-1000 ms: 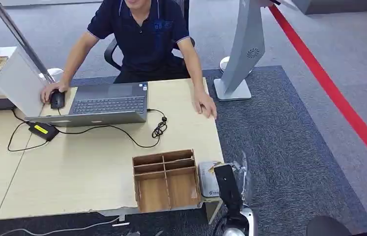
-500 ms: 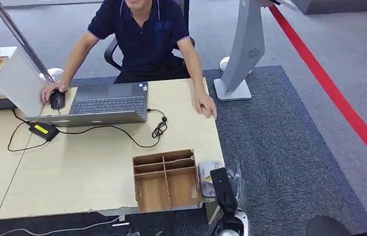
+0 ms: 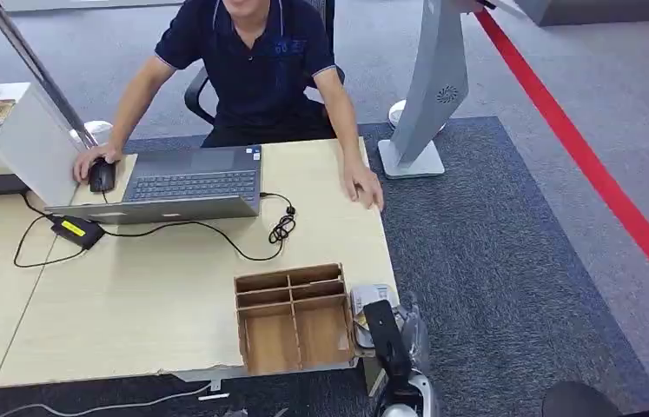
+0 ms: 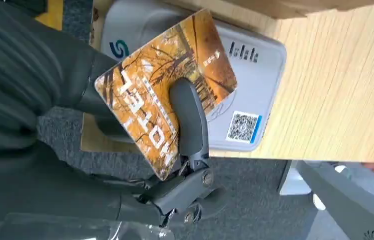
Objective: Pass the card to the sensor for recognition and then transmit it.
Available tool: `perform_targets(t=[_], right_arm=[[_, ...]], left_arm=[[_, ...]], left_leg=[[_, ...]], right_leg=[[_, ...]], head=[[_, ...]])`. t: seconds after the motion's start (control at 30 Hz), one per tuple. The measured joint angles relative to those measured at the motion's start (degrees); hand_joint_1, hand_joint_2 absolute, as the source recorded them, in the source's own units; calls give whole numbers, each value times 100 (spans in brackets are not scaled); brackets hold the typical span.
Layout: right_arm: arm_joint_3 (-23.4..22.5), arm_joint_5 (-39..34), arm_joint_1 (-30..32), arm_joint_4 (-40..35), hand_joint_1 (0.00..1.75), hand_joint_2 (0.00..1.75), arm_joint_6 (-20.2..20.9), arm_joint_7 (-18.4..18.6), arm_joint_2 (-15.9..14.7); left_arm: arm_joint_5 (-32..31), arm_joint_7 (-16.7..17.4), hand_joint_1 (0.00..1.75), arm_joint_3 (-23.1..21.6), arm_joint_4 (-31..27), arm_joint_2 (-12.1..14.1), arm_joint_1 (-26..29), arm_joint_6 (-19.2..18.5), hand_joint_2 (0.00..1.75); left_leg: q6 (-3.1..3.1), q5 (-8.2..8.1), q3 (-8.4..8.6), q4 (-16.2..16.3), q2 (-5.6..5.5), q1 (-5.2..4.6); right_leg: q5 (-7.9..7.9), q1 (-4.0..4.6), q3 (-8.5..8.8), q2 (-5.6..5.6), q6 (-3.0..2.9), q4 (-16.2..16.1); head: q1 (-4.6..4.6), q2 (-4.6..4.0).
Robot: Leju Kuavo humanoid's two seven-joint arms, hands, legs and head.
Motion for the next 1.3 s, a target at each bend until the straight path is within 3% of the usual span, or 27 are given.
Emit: perform_targets(t=[0.23,0.5,0.63,0.8,1.3], right_arm=[[-2,87,-58,101,175,175,-2,-44,20],[-24,706,-107,-83,175,175,-13,-118,63],[20,931,-377,-514,175,175,-18,621,37],[261,1243,-762,-1036,175,175,-18,1040,-48],[859,1451,-1253,-1460,175,175,-11,1145,-109]], left_arm=[[-9,-9,0,0,0,0,-1,-2,175],[-63,-18,0,0,0,0,-5,-63,175],[-111,4,0,0,-2,-2,-25,-155,175],[-168,-24,0,0,-4,-4,-39,-194,175],[-234,-144,0,-2,-4,-44,-106,-245,175]], left_leg=[[0,0,7,0,0,0],[0,0,7,0,0,0],[-1,3,6,0,1,0],[1,4,6,1,2,0],[1,4,3,1,1,0]], right_leg=[[0,0,6,0,0,0],[1,0,7,0,0,0],[4,0,5,1,-1,2],[4,0,5,0,-1,1],[3,0,4,0,-1,1]], head=[[0,0],[0,0],[2,0],[0,0],[0,0]])
